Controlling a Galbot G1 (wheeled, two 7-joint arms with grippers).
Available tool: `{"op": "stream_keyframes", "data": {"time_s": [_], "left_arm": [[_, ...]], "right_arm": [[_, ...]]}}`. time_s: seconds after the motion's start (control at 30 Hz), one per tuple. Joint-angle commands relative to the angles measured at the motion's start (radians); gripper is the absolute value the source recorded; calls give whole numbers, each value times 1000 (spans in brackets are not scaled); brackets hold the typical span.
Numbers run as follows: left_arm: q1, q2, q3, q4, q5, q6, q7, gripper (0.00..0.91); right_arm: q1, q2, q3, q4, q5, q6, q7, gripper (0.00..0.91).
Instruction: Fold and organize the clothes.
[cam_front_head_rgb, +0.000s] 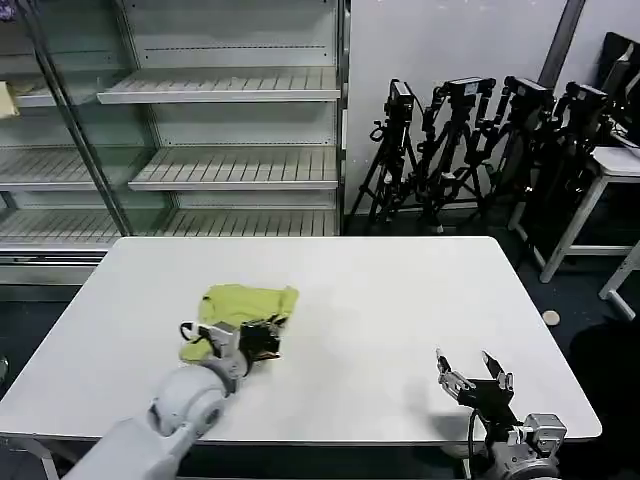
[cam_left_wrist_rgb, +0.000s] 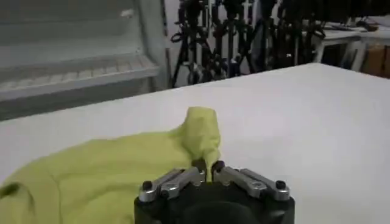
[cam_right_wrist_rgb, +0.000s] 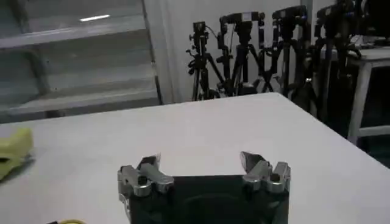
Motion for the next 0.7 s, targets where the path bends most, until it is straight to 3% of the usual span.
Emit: {"op": "stream_keyframes", "data": {"time_s": [0.03,0.07,0.1,0.13,0.37,0.5,0.6,0.7], "left_arm": [[-144,-261,174,127,11,9,-80,60],[-152,-280,176,145,9,9,-86,272],[-158,-296,177,158,8,9,-92,776],[-167,-315,178,173,6,9,-101,907],[-192,-362,155,193,-52,-55,-107,907],[-136,-356,70,143,-224,-132,-113,907],[-82,-328,12,97,-282,-160,-97,907],[-20,-248,-49,27,-265,-181,-78,907]], "right_arm": [[-3,1,-1,11,-4,-7,3,907],[-5,-3,2,16,-3,-10,3,907],[-7,-7,5,19,-3,-10,3,907],[-8,-10,10,23,-2,-12,3,907],[-6,-24,22,41,4,-21,6,907],[5,-18,10,40,4,-29,26,907],[10,-19,3,45,3,-27,25,907],[25,-25,-7,48,-26,-5,31,907]]}}
